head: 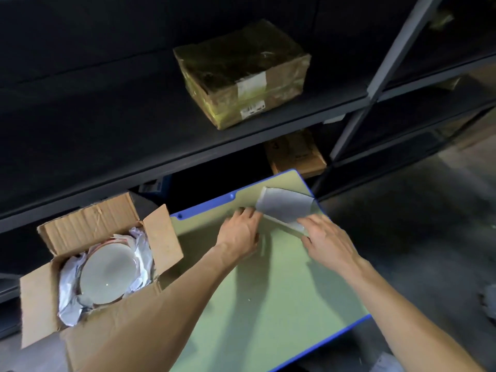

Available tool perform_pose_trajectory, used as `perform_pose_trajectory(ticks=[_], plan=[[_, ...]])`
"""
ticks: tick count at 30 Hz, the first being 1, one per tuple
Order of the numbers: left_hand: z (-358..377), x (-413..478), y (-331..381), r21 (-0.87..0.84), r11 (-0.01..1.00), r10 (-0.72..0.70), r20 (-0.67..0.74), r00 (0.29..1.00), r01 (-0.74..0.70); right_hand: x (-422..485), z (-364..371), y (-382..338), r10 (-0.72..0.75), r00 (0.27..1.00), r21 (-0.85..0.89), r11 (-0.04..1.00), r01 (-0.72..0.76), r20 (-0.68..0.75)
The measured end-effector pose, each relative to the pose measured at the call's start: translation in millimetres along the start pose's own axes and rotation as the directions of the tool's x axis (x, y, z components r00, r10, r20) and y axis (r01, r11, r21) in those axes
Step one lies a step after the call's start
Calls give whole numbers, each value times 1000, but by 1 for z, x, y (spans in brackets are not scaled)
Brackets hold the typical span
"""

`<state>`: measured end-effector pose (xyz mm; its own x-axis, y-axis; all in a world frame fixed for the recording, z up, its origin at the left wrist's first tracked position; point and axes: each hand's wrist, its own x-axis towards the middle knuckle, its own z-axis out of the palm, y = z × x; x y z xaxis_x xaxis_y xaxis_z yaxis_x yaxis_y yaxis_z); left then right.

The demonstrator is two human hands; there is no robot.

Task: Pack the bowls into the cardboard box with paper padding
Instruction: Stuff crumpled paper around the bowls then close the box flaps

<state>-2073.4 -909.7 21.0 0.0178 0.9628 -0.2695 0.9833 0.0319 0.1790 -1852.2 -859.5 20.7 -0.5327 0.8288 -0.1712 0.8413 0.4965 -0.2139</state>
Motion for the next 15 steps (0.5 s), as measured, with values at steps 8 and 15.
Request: perform_pose_trajectory(ticks=[8, 15], plan=[[30, 52, 15, -13, 1000, 1, 120, 993, 0, 26, 33, 22, 96, 985, 5, 995, -98, 141], [53, 39, 6, -57, 997, -50, 119, 992, 57, 28, 62, 12, 83, 993, -7, 997, -83, 80]])
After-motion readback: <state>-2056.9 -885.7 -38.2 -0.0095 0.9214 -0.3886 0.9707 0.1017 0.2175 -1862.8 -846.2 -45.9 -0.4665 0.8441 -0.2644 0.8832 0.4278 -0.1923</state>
